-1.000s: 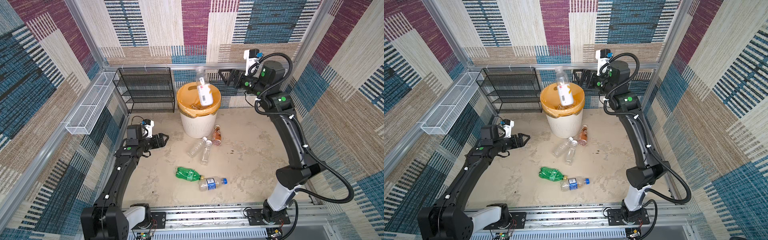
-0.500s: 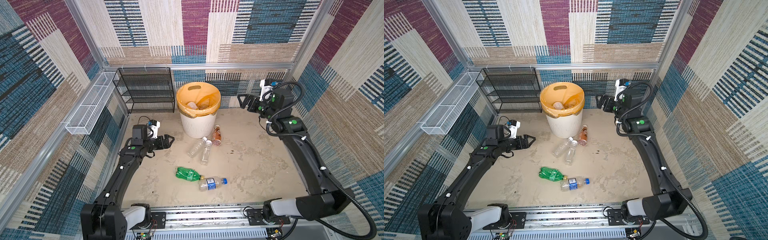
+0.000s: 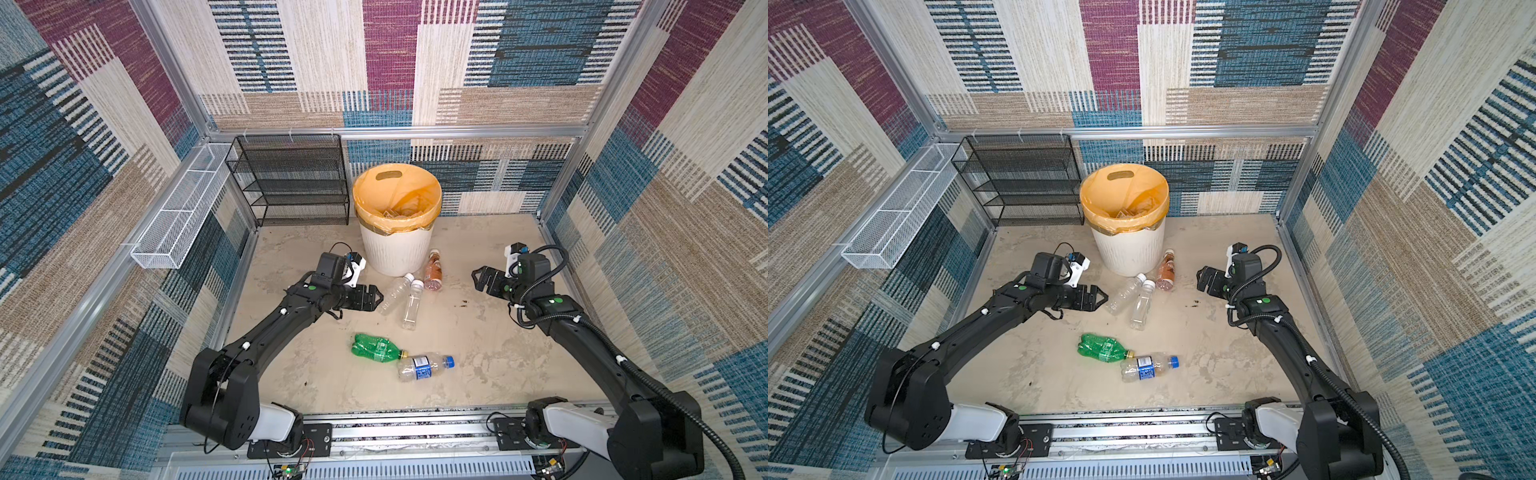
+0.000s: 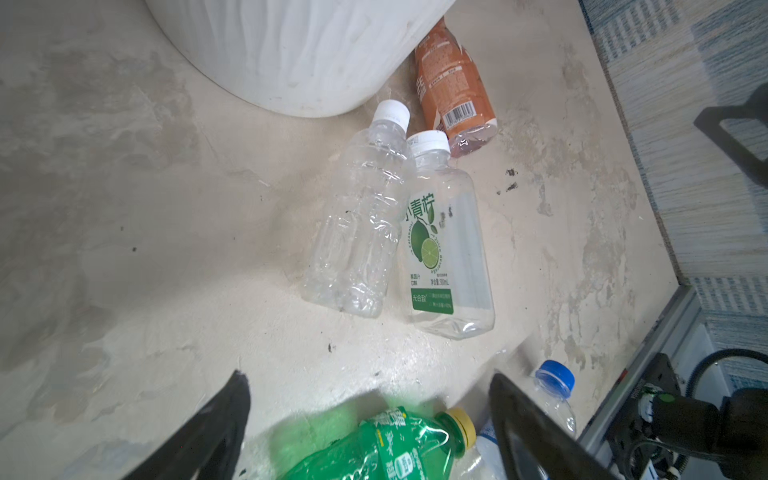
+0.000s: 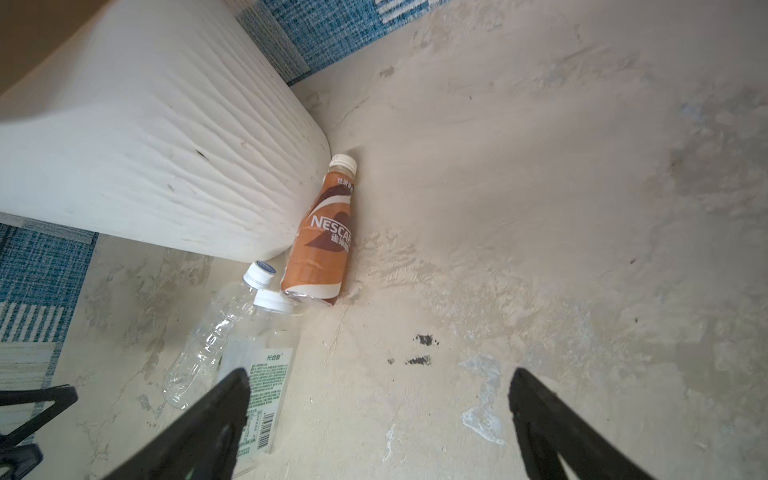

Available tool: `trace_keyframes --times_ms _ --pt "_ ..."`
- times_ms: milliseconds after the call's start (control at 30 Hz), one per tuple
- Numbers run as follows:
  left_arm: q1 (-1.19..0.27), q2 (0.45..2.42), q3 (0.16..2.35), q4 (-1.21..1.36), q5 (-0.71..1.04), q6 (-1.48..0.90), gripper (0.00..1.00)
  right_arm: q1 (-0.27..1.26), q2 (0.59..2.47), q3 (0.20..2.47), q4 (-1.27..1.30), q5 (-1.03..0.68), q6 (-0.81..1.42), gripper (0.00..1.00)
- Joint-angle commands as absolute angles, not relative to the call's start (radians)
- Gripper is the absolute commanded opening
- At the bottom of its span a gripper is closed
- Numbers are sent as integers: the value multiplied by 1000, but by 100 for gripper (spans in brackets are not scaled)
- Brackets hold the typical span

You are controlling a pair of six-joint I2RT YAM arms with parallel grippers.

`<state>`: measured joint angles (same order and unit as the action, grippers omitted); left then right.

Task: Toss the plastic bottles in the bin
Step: 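Grasp the clear bottle beside the bin with the left gripper while the right gripper withdraws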

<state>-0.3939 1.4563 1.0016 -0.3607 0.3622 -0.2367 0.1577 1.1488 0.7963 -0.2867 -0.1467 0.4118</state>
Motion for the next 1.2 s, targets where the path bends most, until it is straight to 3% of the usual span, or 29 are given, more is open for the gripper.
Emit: trace_keyframes --times_ms 0,433,1167 --pt "-425 1520 1038 -305 316 -229 91 156 1128 779 -195 -143 423 98" --pt "-482 1746 1170 -324 236 -187 87 146 1085 716 -162 -136 404 97" --pt "-550 1893 1255 -411 64 -169 82 132 1050 688 -153 -126 396 97"
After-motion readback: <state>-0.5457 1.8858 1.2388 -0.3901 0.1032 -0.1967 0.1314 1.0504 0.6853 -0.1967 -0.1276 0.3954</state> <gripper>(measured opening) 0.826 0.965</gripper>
